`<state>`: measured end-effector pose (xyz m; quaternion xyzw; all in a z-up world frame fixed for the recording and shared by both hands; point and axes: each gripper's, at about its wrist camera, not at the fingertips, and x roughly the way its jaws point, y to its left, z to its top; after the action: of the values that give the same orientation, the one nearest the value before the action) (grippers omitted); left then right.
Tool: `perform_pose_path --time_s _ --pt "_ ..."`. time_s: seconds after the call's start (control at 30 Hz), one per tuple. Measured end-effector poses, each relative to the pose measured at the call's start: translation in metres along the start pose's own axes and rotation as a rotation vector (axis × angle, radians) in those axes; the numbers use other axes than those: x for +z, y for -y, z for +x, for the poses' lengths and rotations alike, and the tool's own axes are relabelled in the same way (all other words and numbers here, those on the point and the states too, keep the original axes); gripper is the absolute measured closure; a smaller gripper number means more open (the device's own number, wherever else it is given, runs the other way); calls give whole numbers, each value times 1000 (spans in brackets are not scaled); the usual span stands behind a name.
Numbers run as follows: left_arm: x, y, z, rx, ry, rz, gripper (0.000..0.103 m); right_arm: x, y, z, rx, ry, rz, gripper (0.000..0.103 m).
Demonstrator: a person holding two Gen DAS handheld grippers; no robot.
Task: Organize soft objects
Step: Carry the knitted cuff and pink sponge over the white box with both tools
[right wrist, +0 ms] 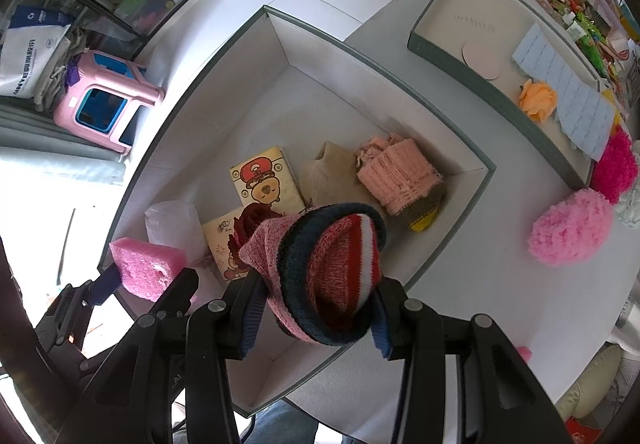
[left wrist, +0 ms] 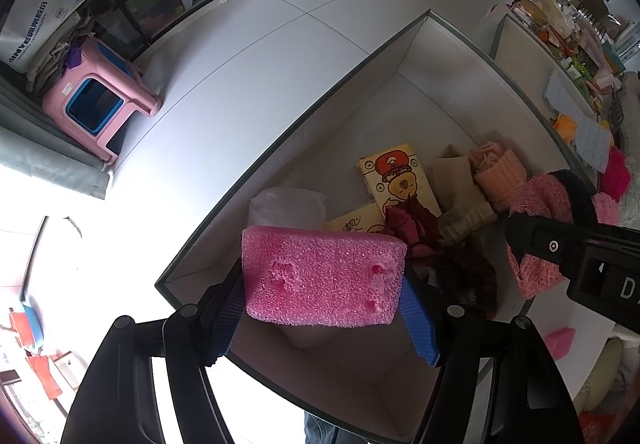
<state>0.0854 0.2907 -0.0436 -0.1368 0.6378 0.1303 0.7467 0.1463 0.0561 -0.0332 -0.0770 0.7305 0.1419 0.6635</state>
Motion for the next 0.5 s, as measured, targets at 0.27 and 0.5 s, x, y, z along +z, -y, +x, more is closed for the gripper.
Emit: perform_pose_path --time_s 0.27,0.5 --pt "0 1 1 4 -1 4 31 1 0 0 1 -2 2 55" --pt "-1 2 1 6 -3 5 31 1 1 3 0 -6 5 55"
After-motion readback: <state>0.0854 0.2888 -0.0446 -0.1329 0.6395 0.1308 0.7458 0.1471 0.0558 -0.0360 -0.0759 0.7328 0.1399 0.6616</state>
